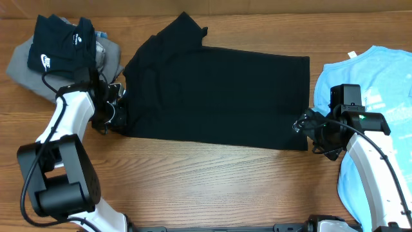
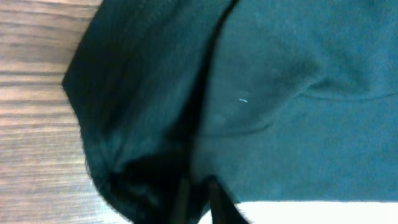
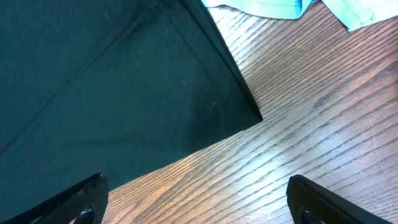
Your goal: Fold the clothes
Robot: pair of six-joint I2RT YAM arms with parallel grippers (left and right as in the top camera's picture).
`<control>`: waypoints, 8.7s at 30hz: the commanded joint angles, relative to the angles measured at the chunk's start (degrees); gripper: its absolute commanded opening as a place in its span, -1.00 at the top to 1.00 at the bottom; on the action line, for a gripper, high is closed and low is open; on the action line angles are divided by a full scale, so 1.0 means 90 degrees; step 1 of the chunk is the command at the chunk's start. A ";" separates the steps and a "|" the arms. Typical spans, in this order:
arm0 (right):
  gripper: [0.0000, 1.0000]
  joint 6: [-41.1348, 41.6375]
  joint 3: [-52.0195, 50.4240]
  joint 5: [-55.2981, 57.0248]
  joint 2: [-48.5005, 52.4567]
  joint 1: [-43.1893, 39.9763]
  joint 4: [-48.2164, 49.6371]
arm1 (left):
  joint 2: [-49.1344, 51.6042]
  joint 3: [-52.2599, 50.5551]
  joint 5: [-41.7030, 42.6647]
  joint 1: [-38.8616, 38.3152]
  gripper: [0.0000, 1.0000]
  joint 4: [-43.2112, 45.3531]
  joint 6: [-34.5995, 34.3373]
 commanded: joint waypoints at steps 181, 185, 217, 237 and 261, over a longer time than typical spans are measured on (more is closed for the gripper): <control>-0.37 0.1107 -0.1596 -0.0267 0.0879 -0.0046 0.0542 | -0.2118 0.0685 -0.0619 0.0816 -0.47 -0.2086 -0.1962; 0.08 0.1146 -0.1596 -0.0398 0.1282 -0.0046 0.0714 | -0.2118 0.0945 0.0393 0.0814 -0.18 -0.2086 -0.1632; -0.48 -0.0151 0.0328 -0.1044 -0.1005 -0.0046 0.0568 | 0.0119 0.3167 0.0301 -0.1634 -0.49 -0.0160 -0.0250; -0.58 -0.0187 0.0321 -0.1090 -0.0996 -0.0046 0.0063 | 0.4546 0.6268 -0.0840 -0.2373 -0.74 0.1428 -0.0136; -0.64 -0.0340 0.0323 0.0607 0.0393 -0.0049 0.2640 | 0.3891 0.7181 -0.0925 -0.2356 0.92 -0.0240 -0.0325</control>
